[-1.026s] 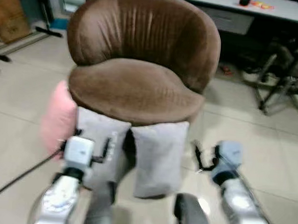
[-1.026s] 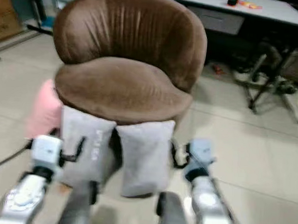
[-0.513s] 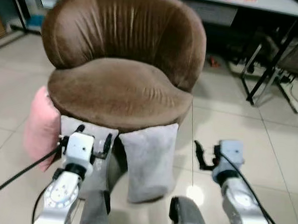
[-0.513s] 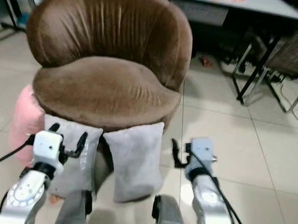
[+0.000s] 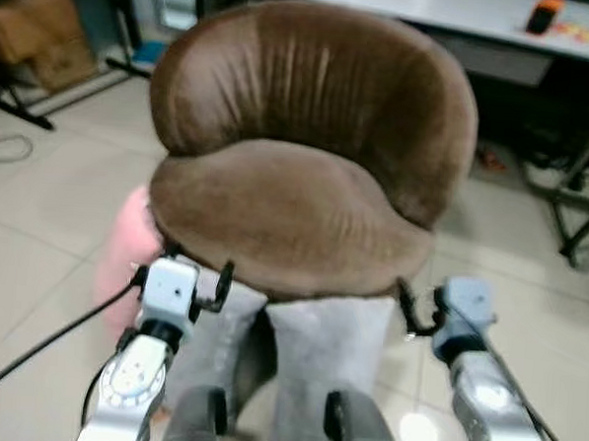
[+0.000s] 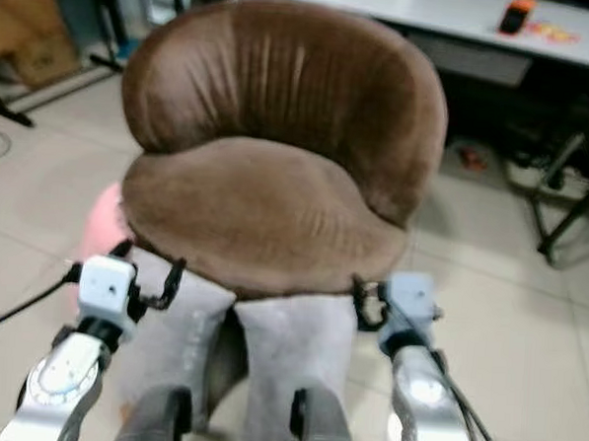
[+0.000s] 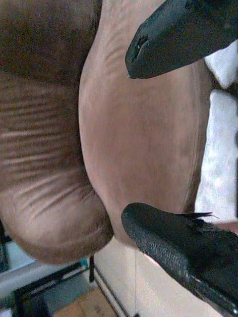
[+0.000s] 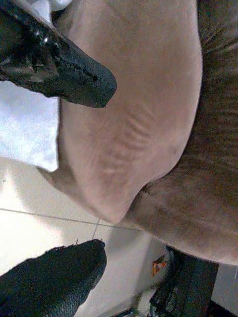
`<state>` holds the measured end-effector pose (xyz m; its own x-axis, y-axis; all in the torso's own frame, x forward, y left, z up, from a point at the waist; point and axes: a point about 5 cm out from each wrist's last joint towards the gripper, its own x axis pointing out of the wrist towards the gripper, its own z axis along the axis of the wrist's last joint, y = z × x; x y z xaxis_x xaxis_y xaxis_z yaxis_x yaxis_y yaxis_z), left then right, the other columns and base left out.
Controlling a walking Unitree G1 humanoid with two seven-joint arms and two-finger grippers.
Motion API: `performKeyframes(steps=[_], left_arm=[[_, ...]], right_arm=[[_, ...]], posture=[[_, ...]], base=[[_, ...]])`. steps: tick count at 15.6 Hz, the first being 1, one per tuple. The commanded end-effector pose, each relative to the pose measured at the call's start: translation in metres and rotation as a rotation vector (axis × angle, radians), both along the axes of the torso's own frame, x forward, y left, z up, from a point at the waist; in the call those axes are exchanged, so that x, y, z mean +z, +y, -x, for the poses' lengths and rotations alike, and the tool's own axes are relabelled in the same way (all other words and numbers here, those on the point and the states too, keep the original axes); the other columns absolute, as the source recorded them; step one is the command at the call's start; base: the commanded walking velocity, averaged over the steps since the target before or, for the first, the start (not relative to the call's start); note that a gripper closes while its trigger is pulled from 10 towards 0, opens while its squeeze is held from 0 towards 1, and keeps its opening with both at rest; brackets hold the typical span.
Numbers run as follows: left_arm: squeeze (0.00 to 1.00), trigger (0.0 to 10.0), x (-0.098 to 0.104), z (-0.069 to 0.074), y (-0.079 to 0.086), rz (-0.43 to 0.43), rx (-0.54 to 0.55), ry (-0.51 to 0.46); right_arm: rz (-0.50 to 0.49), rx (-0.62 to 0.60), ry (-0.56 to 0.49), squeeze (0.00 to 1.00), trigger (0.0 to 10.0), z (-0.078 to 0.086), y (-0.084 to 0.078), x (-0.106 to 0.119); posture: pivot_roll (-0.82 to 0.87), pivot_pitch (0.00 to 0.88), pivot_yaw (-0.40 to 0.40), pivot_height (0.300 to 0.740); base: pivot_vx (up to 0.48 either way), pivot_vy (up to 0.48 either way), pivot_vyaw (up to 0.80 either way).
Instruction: Move the pillow to the sofa from floor
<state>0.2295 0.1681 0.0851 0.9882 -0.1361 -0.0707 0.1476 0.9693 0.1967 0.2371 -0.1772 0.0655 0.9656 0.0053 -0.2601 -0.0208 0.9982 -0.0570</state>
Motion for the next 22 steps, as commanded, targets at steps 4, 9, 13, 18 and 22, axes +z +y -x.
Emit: performKeyframes(steps=[4, 9, 13, 18, 22], left_arm=[[0.00, 10.0, -0.002, 0.002, 0.006, -0.038, 0.009, 0.005], [0.00, 10.0, -0.003, 0.003, 0.007, -0.063, -0.004, 0.007], [0.00, 10.0, -0.004, 0.004, 0.007, -0.074, -0.034, 0.020], [0.00, 10.0, -0.005, 0.008, 0.008, -0.078, -0.041, 0.030], [0.00, 10.0, -0.006, 0.013, 0.012, -0.084, -0.043, 0.041]], right_arm=[[-0.038, 0.037, -0.008, 0.00, 10.0, -0.006, 0.010, 0.003], [-0.100, 0.063, 0.015, 0.00, 10.0, -0.010, 0.012, 0.000], [-0.129, 0.093, 0.031, 0.00, 10.0, -0.020, 0.014, -0.002], [-0.140, 0.176, 0.036, 0.00, 10.0, -0.034, 0.034, -0.004], [-0.173, 0.271, 0.087, 0.00, 10.0, -0.041, 0.051, -0.013]], posture=[[-0.04, 0.000, -0.056, 0.575], [-0.03, 0.000, -0.060, 0.530], [-0.03, 0.000, -0.060, 0.495], [-0.01, 0.000, -0.068, 0.445], [0.00, 0.000, -0.076, 0.405]], base=[[0.000, 0.000, 0.00], [0.000, 0.000, 0.00], [0.000, 0.000, 0.00], [0.000, 0.000, 0.00], [0.000, 0.000, 0.00]])
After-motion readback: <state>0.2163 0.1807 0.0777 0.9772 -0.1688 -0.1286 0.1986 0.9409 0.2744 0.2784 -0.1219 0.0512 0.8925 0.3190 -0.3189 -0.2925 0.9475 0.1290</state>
